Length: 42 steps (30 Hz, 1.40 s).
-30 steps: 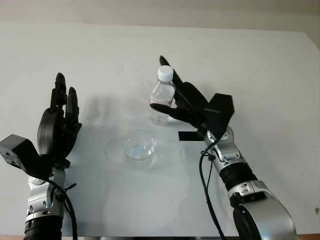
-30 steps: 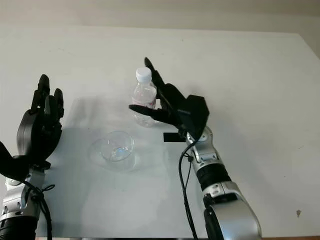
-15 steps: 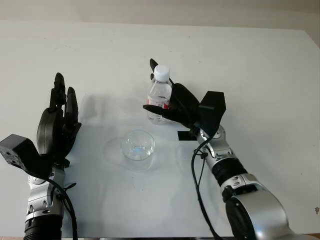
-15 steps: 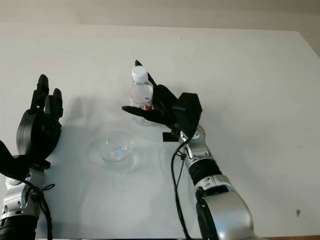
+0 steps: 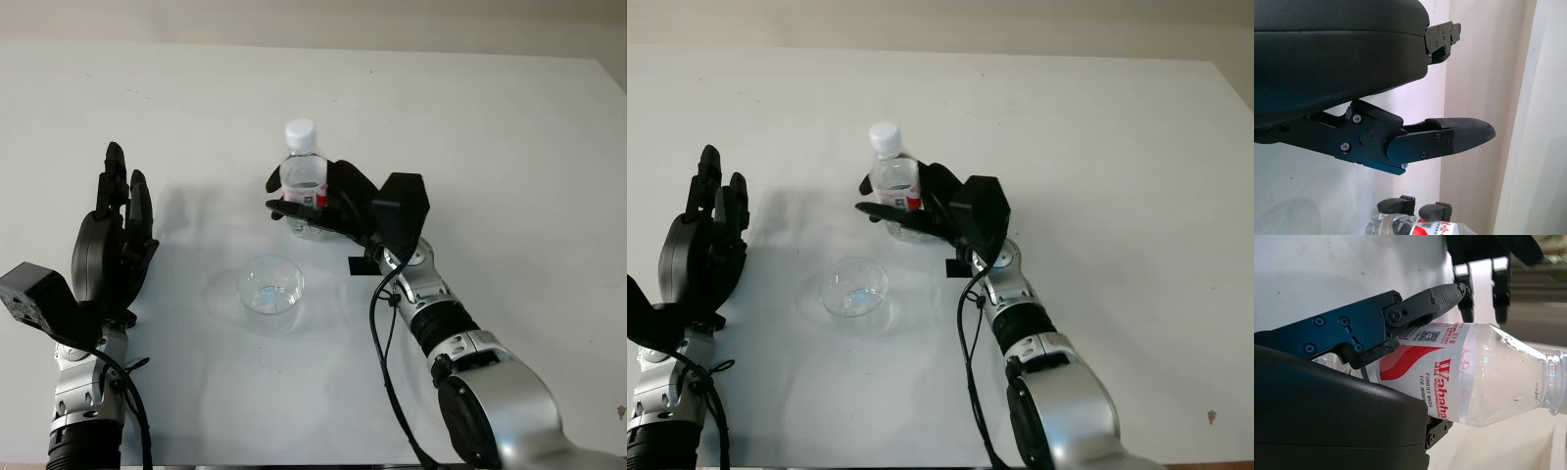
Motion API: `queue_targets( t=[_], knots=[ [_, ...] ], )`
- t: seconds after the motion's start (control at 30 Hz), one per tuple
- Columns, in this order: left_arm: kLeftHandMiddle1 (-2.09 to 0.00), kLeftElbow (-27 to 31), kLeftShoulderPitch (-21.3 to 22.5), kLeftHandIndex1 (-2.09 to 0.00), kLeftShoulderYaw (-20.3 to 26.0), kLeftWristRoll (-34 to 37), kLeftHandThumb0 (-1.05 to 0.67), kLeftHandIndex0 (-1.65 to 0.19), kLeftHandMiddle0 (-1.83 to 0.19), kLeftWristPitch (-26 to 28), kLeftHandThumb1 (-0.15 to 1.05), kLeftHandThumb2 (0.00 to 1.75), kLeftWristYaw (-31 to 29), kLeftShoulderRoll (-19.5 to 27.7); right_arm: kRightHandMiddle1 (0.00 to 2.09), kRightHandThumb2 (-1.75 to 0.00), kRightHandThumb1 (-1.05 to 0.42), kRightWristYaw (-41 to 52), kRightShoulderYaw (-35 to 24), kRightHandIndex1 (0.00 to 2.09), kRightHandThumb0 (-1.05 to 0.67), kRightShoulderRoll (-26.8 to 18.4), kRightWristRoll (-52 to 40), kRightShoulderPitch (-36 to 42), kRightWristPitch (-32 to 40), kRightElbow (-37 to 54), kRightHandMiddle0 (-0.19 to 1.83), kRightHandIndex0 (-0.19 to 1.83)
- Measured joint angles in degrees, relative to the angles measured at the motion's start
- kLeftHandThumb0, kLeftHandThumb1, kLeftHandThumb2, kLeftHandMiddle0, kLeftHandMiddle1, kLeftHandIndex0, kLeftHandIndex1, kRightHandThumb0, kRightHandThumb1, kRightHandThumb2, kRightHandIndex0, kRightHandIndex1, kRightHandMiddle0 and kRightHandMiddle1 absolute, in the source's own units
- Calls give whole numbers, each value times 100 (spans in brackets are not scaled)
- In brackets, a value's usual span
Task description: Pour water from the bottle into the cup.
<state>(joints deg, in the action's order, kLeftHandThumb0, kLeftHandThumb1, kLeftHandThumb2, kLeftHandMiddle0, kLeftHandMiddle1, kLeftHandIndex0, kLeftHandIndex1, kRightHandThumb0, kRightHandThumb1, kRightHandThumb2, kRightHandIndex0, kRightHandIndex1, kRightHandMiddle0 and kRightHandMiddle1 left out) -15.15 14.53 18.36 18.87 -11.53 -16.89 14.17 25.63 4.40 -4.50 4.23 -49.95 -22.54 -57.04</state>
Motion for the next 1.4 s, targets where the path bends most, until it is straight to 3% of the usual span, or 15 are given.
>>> queue_targets(
  t=[0.3, 0.53, 0.7, 1.0, 1.23, 1.4],
  knots=[
    [-5, -158, 122, -4, -1, -65, -75, 18, 18, -98, 105, 51, 59, -6, 209, -44, -105, -105, 244, 209, -39, -189, 378, 35, -438, 108, 125, 146],
    [-5, -218, 145, -4, 5, -76, -75, 19, 18, -177, 105, 51, 40, -6, 209, -47, -105, -903, 186, 209, -38, -278, 476, 66, -697, 98, 115, 140],
    [-5, -223, 144, -5, 40, -59, -74, 19, 19, -201, 105, 51, -19, -5, 209, -44, -105, -1663, 97, 209, -37, -585, 710, -47, -982, 128, 95, 124],
    [-5, -242, 152, -4, 58, -86, -76, 19, 19, -208, 105, 50, -19, -5, 209, -34, -105, -3326, 671, 209, -41, -1458, 2544, -264, -2125, 623, 77, 107],
    [-5, -266, 174, -3, 40, -111, -75, 19, 19, -209, 105, 52, -1, -5, 209, -27, -105, -4780, 1444, 209, -48, -1986, 4320, -398, -2307, 1094, 84, 109],
    [-5, -295, 213, -4, 37, -120, -75, 19, 19, -209, 105, 52, 4, -5, 209, -24, -105, -5513, 1885, 209, -49, -2090, 4902, -495, -2366, 1072, 87, 114]
  ],
)
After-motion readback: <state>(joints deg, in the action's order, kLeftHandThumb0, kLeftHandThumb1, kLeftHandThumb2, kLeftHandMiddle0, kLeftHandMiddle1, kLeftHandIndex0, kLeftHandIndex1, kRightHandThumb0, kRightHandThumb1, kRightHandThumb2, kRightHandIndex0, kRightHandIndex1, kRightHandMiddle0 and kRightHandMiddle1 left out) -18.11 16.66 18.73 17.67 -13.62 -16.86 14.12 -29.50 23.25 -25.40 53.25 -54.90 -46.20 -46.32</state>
